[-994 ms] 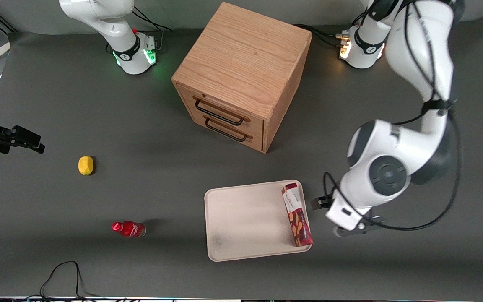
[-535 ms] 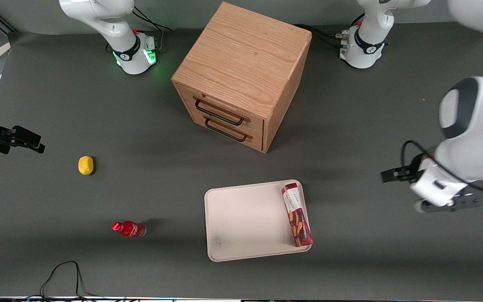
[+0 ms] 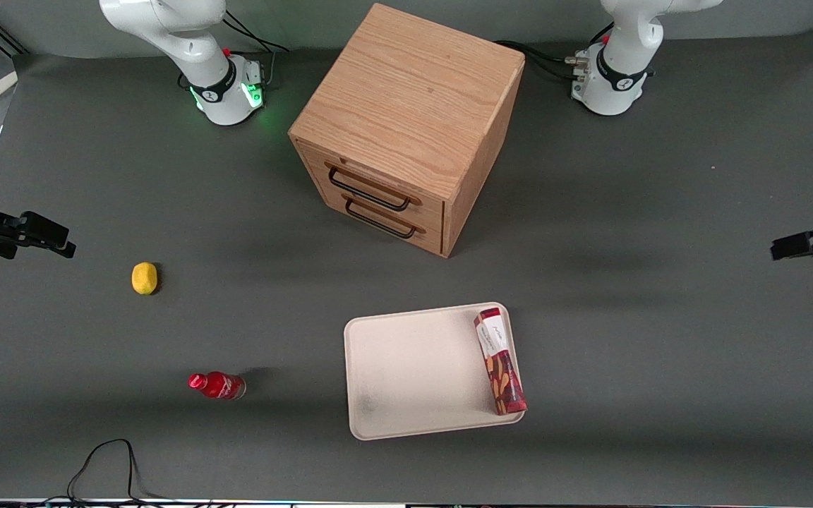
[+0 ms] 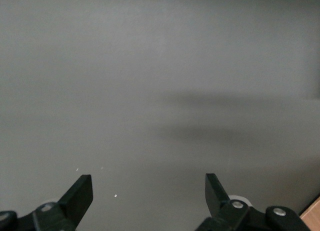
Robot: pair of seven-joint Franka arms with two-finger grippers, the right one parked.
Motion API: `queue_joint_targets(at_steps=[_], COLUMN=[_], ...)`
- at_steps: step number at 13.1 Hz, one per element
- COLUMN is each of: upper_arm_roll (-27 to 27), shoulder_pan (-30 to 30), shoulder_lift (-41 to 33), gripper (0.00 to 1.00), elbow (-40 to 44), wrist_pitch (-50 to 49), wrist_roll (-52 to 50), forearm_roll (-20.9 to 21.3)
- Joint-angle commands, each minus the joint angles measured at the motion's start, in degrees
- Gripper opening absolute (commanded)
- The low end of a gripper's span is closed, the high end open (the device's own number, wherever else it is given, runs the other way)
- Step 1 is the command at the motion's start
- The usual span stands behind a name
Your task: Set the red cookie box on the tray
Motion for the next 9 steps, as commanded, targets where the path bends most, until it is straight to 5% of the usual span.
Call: queue_joint_targets(at_steps=[1, 5, 9], upper_arm_roll=[-0.54, -8.80, -1.07], shoulder_pan=[0.40, 3.30, -4.53], shoulder_lift=[-14.03, -17.94, -16.97], gripper=[1.00, 1.00, 1.00], elbow=[-17.40, -20.63, -18.43], wrist_pitch=[6.32, 3.80, 3.79], wrist_roll=[-0.34, -11.25, -8.79], forearm_roll=[-0.16, -0.16, -0.16])
